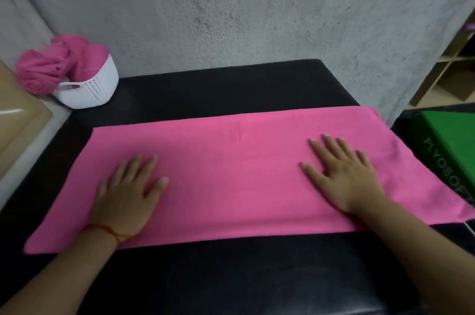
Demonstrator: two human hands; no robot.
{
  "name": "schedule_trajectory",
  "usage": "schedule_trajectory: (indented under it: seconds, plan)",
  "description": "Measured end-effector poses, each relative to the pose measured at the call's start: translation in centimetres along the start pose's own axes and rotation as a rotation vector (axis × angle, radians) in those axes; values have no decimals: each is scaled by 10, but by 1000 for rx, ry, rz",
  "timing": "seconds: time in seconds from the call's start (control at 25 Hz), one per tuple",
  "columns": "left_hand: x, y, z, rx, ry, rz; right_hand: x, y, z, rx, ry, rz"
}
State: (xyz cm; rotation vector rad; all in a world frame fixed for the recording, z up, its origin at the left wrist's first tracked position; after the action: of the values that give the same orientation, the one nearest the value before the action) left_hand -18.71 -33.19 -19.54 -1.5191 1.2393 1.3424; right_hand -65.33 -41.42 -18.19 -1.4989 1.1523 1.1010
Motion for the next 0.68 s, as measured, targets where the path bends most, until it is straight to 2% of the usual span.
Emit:
schedule_trajectory:
  seconds: [0.16, 0.28, 0.36, 0.44, 0.6, 0.68]
  plan:
    - [-6, -106, 19, -218, -45, 11, -11, 109, 20, 268, -5, -3]
    - [-6, -117, 20, -309, -47, -25, -10, 123, 22, 363, -33, -2]
    - [-11, -94, 19, -377, -73, 2, -19, 102, 20, 373, -3, 47]
    - [-15, -34, 30, -333, -97, 21, -21, 50, 27, 278, -46, 17]
    - [-13, 143, 100, 52, -112, 78, 6, -108, 94, -111, -170, -55]
    - [-12, 164, 124, 149, -126, 125, 11, -137, 125, -231, -140, -86]
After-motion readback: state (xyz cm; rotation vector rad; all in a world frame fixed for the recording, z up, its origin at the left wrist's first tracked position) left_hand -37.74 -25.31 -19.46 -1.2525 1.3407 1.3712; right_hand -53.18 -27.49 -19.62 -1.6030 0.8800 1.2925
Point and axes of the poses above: each hand's wrist, its own z-axis away from the middle knuckle, its own x-axis out of the palm, y = z × x, the point moved 5 cm from there along -z, towards the middle knuckle, and after that the axes turned 9 degrees about y, right-handed, at the moved point
